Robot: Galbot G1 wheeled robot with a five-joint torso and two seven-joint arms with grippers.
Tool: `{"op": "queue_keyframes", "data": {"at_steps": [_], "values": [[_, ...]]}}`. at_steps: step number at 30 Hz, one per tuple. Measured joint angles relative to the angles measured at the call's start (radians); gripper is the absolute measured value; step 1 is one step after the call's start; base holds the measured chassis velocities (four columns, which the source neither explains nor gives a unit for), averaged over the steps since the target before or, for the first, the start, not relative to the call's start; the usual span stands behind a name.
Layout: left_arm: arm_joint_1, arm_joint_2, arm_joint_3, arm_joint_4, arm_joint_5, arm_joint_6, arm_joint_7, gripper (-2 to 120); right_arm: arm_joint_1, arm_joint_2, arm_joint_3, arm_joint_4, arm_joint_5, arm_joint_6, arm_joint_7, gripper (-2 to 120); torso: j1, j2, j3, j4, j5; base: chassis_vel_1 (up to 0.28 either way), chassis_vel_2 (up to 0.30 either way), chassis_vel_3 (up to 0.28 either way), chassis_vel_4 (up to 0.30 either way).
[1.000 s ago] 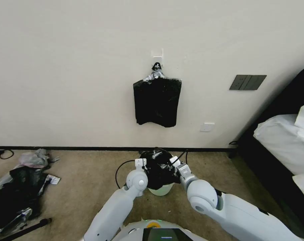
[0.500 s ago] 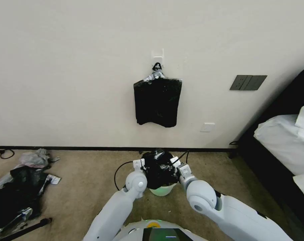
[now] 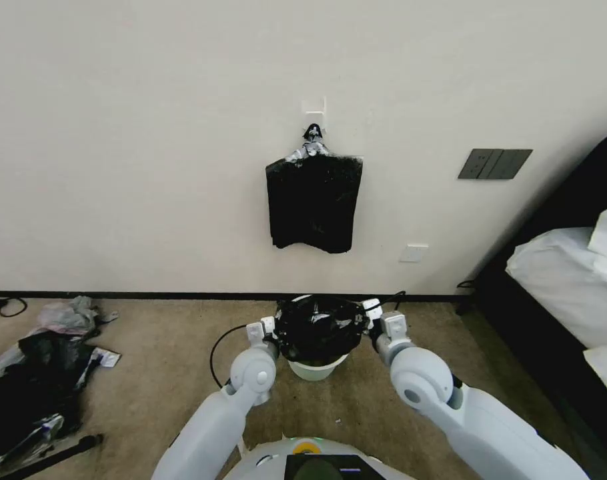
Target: Place a trash bag onto the trash bin.
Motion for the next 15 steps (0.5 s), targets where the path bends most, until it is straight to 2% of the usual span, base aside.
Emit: {"op": "queue_keyframes", "data": {"at_steps": [6,15], "values": [[0.033,0.025,-0.026,-0.047,-0.014,-0.004,0.022,1,-0.062,0.016,0.077,-0.029,0.002,0.019,-0.061,0,0.000,0.000,0.000,-0.0001,0.0001,0.000,0.000,0.000,0.000],[0.071,0.061,-0.056,-0.098,-0.022,-0.004,0.036,1,-0.119,0.017,0.122,-0.060,-0.018,0.041,-0.134,0,0.000,0.000,0.000,0.0000,0.0001,0.000,0.000,0.000,0.000]]}}
